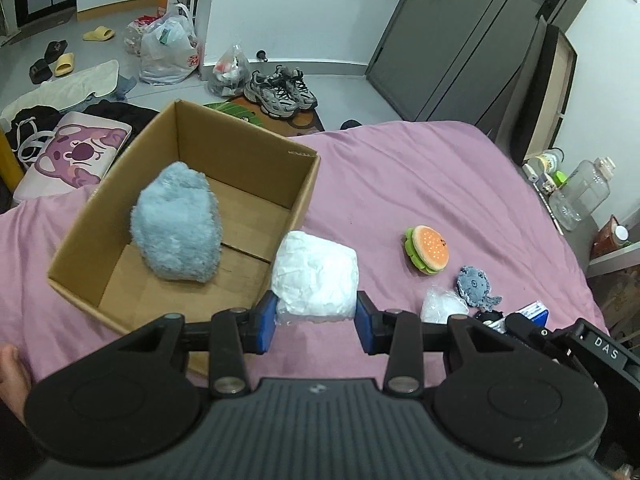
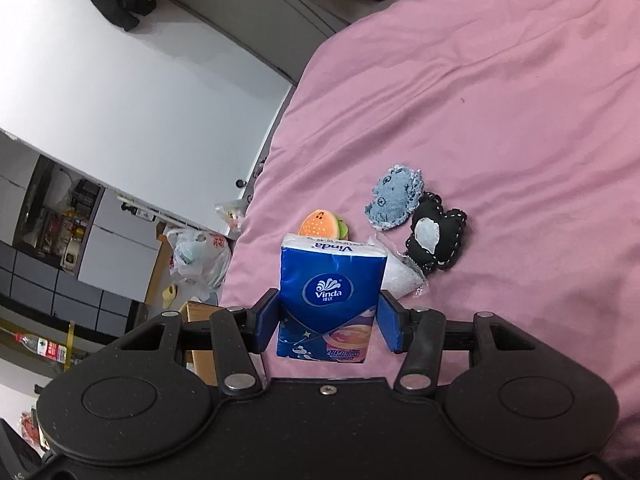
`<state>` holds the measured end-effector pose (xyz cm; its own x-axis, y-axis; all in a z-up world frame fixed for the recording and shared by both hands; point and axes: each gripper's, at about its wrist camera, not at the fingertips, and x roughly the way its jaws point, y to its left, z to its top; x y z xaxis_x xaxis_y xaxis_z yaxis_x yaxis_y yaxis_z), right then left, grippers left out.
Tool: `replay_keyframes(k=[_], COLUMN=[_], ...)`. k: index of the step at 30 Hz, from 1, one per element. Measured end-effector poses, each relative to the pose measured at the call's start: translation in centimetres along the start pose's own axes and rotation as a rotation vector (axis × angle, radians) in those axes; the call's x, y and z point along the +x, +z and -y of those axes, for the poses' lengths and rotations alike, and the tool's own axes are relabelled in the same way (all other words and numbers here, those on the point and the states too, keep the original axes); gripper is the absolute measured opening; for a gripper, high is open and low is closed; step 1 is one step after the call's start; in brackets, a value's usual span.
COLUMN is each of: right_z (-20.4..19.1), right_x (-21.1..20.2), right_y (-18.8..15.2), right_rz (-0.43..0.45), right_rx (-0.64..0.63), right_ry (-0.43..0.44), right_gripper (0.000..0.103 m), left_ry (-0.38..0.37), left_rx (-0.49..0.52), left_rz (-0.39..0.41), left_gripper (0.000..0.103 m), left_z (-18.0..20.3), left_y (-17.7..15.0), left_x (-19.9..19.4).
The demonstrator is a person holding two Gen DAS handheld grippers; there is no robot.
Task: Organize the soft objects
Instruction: 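Grasp the white packet with the left gripper while the right gripper grasps the tissue pack, then lower the white packet into the box with the left gripper while the right drops the tissue pack in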
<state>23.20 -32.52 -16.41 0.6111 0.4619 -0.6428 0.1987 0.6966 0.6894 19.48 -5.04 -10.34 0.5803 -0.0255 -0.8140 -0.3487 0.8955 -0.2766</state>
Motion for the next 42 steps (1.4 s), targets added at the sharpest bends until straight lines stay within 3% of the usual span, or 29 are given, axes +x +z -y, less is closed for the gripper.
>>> replay_keyframes(k=[6,13,30,42], right_z=[-0.9,-3.2,-11.3,-16.4], right_x=[-1.0,-0.9,2.3,5.5], right_y=[-0.8,-1.7,-4.3,-5.2], right_rz=[0.017,-0.022,-0.062,-0.104], right_rx=[-0.025,-0.082,-0.188,-0.241], right_ry=[0.008,0.004,0.027,0.05], right_gripper=[0.051,0.051,0.051,0.051], left_ry=[-0.015,-0.026,0.003,0.012], left_rx=[-0.014,-0.011,-0.077,-0.094], left_rz=[0.011,0.015,0.009,-0.035], left_gripper=[0.039,0.04,0.04,0.043], left_z=[-1.9,-4.0,-10.6,-12.8], left_y=[0.5,1.2,3.2,4.3], left_x=[-1.6,-2.6,-2.6,-1.1])
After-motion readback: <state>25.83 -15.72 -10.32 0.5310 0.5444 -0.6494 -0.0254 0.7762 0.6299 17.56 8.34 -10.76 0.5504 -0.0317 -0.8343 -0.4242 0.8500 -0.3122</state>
